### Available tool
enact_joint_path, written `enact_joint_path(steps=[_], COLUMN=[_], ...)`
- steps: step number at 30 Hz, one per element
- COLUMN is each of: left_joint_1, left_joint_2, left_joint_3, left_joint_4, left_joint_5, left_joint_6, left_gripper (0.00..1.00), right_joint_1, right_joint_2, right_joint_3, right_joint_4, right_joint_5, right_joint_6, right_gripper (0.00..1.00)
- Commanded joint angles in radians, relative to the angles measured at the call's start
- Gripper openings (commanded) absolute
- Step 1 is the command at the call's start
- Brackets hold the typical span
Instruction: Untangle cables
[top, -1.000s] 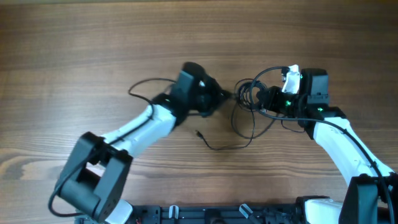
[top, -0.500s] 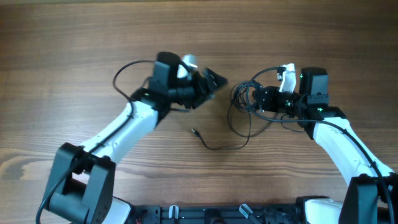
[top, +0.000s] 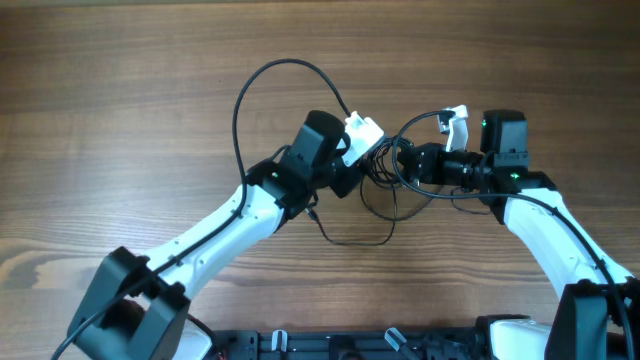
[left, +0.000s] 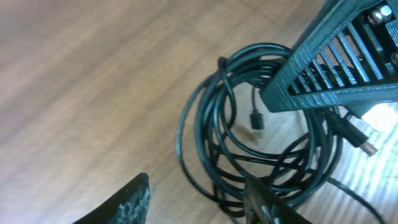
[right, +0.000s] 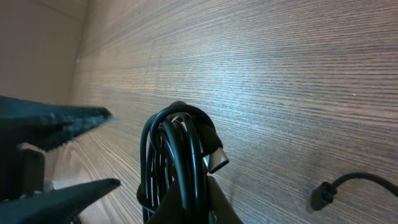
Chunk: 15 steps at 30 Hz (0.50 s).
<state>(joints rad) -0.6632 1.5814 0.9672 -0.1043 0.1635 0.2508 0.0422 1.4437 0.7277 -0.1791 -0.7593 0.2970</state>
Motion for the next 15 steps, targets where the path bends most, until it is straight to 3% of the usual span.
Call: enact_joint_path(steps=[1,4,8,15], left_joint_1=[-0.053,-0.121,-0.204,-0.221], left_joint_2=[-0.018,-0.025,-0.056,-0.015], left_joint_3=[0.002,0.002,0.002,0.002], left_joint_4=[-0.013,-0.028,-0.05,-0.064], left_joint_5=[-0.089,-0.279,-0.48,-0.49], left_joint_6=[0.06,0.077,0.132,0.121], left_gripper=[0.55,0.64,0.63,0.63], right_joint_1=[-0.003,-0.003,-0.003,-0.003], right_joint_2=[0.006,0.006,0.006,0.006], right_joint_3=[0.004,0.004,0.004,0.004], right_joint_4=[0.002,0.002,0.0,-0.004], right_joint_5=[-0.028,-0.027,-0.027,-0.028], right_joint_6=[-0.006,-0.006,0.014,0.042], right_gripper=[0.04,0.04,0.04,0.04])
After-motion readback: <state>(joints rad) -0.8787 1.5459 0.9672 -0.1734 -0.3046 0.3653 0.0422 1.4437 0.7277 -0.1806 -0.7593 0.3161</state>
